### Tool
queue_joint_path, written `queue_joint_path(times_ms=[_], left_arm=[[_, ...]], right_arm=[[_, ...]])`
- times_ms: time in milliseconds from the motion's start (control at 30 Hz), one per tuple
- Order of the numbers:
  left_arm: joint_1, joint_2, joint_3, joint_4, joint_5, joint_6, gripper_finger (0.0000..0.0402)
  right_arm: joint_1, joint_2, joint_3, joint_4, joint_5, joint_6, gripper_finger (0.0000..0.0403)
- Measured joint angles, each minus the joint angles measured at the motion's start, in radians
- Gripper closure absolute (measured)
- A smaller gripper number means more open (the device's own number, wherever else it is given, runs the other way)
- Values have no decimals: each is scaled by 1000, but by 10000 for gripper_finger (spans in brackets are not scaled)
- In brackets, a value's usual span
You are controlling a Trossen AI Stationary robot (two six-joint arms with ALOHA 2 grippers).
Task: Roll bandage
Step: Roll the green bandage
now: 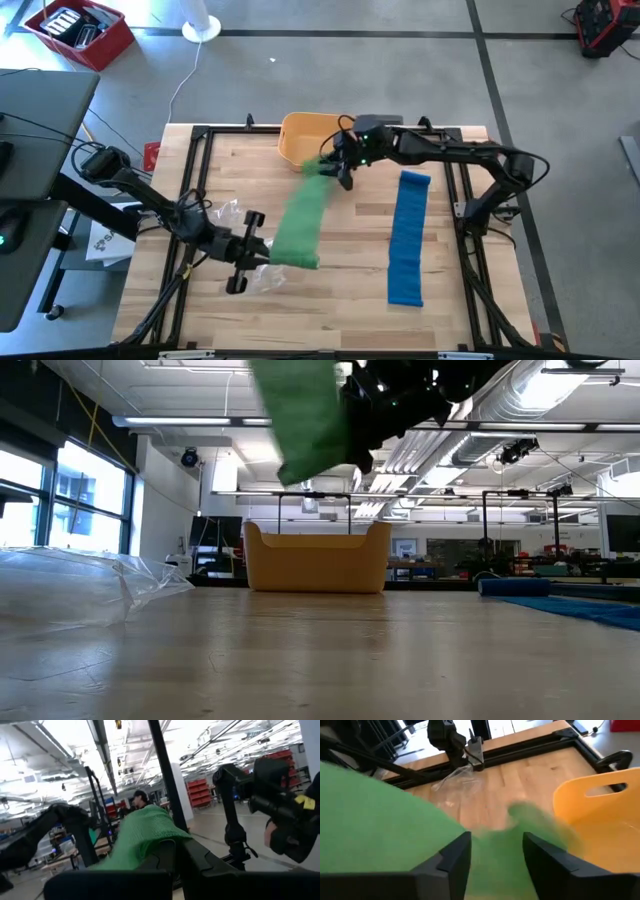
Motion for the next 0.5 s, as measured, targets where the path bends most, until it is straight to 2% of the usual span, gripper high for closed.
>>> queue_joint_path(times_ms=[200,400,500], left_arm=[[0,0,0,-15,-8,-7,400],[0,0,0,-20,-11,-34,400],[1,0,0,-1,-12,-34,400]], right_arm=[[41,-14,0,-84,-213,-17,210],[142,-14,0,-104,-206,-150,210],[220,-14,0,-171,-203,-259,210]])
